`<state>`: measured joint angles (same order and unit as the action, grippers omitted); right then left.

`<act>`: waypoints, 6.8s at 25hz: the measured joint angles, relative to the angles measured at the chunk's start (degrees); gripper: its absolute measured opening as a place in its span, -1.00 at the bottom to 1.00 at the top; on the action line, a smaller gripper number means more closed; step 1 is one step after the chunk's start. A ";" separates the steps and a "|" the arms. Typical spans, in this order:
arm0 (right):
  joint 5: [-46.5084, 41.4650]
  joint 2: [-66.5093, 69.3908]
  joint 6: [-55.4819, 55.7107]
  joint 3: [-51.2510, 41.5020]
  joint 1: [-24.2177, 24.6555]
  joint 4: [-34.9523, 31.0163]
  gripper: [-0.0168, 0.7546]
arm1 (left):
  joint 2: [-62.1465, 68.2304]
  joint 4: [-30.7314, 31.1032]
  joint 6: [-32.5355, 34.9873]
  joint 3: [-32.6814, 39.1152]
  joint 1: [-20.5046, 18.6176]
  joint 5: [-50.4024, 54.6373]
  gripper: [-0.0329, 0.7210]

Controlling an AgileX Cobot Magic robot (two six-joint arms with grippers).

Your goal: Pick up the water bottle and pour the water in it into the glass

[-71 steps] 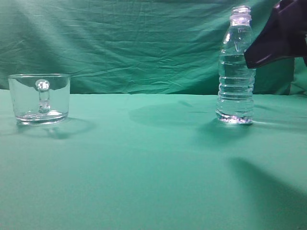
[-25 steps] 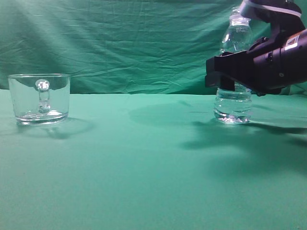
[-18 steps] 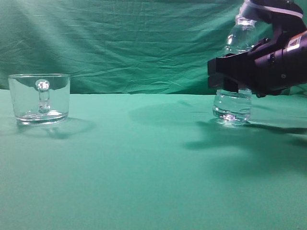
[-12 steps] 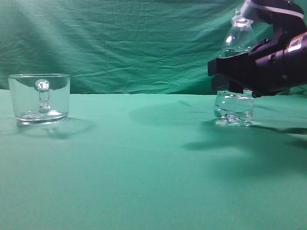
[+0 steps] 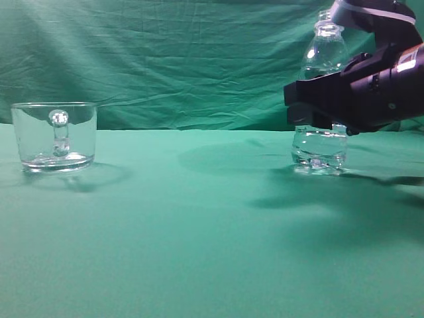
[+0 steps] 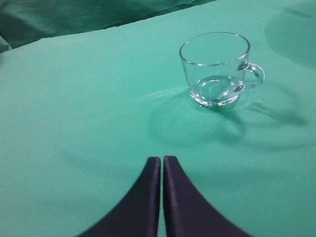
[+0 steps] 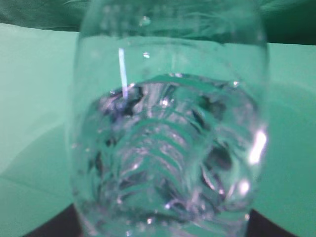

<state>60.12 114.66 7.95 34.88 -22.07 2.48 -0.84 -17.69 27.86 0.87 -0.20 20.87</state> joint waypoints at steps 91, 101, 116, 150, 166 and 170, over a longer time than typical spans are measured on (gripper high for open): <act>-65.37 10.04 -4.05 58.34 -18.09 87.85 -0.18 | 0.00 0.00 0.00 0.00 0.00 0.00 -0.91; -66.27 10.04 -4.05 58.34 -18.09 89.14 -0.18 | 0.00 0.00 0.00 0.00 0.00 0.00 -0.91; -66.27 11.07 10.86 58.34 -18.09 88.68 -0.18 | 0.00 0.00 0.00 0.00 0.00 0.00 -0.91; -34.16 -14.38 17.39 17.35 3.62 34.04 -0.18 | 0.00 0.00 0.00 0.00 0.00 0.00 -0.91; -8.34 -12.07 8.31 -2.47 22.07 23.82 -0.18 | 0.00 0.00 0.00 0.00 0.00 0.00 -0.91; -3.31 -9.28 7.21 -3.59 22.51 23.68 -0.18 | 0.00 0.00 0.00 0.00 0.00 0.00 -0.91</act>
<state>56.81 105.38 15.15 31.30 0.44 26.16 -0.84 -17.69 27.86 0.87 -0.20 20.87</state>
